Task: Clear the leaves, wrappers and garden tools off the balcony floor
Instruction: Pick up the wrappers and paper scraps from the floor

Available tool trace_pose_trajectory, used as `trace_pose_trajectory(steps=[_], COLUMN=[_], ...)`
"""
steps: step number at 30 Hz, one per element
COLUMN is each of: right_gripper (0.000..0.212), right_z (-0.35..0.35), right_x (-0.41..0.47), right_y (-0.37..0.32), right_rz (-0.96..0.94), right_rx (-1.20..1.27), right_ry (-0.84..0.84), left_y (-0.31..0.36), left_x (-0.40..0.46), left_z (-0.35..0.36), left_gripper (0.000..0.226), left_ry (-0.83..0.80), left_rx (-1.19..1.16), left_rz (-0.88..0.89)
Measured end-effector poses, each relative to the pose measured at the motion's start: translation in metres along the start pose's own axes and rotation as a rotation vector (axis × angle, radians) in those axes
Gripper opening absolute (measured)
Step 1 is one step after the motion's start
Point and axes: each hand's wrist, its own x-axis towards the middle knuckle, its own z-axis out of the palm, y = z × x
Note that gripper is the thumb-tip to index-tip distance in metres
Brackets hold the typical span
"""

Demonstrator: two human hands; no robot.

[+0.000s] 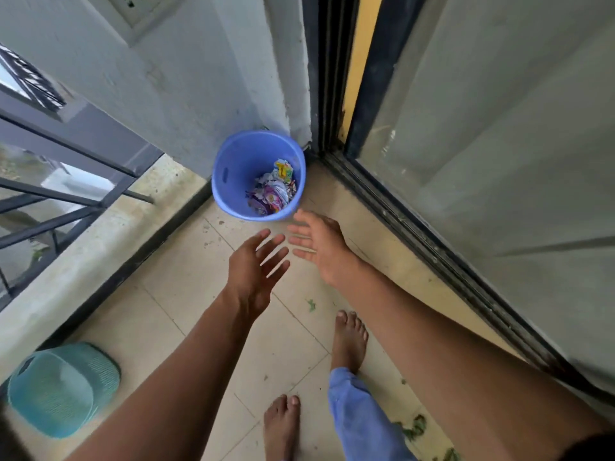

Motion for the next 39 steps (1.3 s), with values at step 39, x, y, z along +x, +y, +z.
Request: trace_pose_trajectory(steps=[39], right_gripper=[0.024], right_z=[-0.326], right_x=[-0.387], right_y=[0.576], right_rz=[0.127], right_rx=[0.312], right_ry=[0.818], left_y=[-0.521], left_x=[-0.236], left_z=[-0.126], left_gripper=[0.017], left_ry=[-0.702], left_rx=[2.096], left_rz=[-0.075])
